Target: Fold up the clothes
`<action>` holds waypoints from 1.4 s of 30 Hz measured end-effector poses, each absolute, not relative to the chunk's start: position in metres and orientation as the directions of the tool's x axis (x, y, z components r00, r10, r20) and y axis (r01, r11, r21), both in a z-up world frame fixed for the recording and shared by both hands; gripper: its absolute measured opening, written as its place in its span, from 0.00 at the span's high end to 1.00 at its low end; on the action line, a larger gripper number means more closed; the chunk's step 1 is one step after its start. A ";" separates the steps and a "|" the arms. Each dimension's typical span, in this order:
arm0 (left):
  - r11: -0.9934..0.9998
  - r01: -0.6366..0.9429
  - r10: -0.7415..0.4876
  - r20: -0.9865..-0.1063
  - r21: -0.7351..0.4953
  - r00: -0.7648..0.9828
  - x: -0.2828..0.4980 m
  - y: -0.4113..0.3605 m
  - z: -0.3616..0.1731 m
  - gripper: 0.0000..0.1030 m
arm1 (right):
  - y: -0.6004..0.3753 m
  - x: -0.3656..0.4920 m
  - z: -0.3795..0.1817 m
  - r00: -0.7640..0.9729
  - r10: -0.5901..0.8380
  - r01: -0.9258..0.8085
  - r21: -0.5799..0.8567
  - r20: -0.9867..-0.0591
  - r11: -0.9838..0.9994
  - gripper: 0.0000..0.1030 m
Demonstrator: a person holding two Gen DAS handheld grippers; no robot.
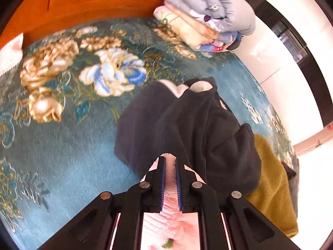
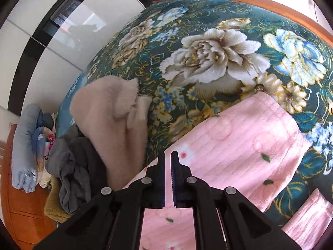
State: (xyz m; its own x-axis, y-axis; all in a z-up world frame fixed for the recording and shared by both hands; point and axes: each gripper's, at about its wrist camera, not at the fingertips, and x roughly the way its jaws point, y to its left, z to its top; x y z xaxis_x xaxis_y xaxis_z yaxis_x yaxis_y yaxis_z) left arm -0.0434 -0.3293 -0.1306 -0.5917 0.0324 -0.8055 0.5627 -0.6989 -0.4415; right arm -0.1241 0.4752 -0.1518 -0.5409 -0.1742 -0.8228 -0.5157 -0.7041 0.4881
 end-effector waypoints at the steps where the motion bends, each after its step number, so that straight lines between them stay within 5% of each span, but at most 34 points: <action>1: -0.698 0.566 0.038 -0.811 -0.440 -0.584 -0.041 -0.331 -0.133 0.90 | 0.473 -0.125 -0.161 -0.530 -0.188 -0.528 0.495 -0.827 -0.690 0.96; 10: -0.654 0.580 0.128 -0.827 -0.485 -0.547 -0.020 -0.339 -0.146 0.80 | 0.482 -0.086 -0.176 -0.550 -0.249 -0.547 0.569 -0.797 -0.614 0.95; 14: -0.672 0.553 0.136 -0.817 -0.492 -0.561 0.009 -0.347 -0.138 0.51 | 0.516 -0.043 -0.166 -0.589 -0.209 -0.562 0.581 -0.781 -0.589 0.68; 22: -0.663 0.637 0.071 -0.880 -0.393 -0.469 0.126 -0.355 -0.168 0.48 | 0.558 0.058 -0.177 -0.534 -0.139 -0.596 0.487 -0.834 -0.638 0.60; 28: -0.571 0.688 0.152 -0.881 -0.448 -0.448 0.189 -0.337 -0.211 0.47 | 0.563 0.092 -0.179 -0.529 -0.184 -0.580 0.512 -0.828 -0.634 0.54; 42: -0.564 0.665 0.215 -0.865 -0.489 -0.454 0.200 -0.298 -0.235 0.36 | 0.602 0.226 -0.218 -0.475 -0.246 -0.675 0.530 -0.845 -0.513 0.53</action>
State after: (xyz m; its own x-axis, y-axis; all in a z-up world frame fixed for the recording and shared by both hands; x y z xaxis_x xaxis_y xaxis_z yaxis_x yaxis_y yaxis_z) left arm 0.2004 -0.2982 -0.2352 -0.4537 0.2147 -0.8649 0.6655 -0.5639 -0.4890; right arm 0.2263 0.6025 -0.2177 -0.4753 -0.2464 -0.8446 -0.6755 -0.5130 0.5297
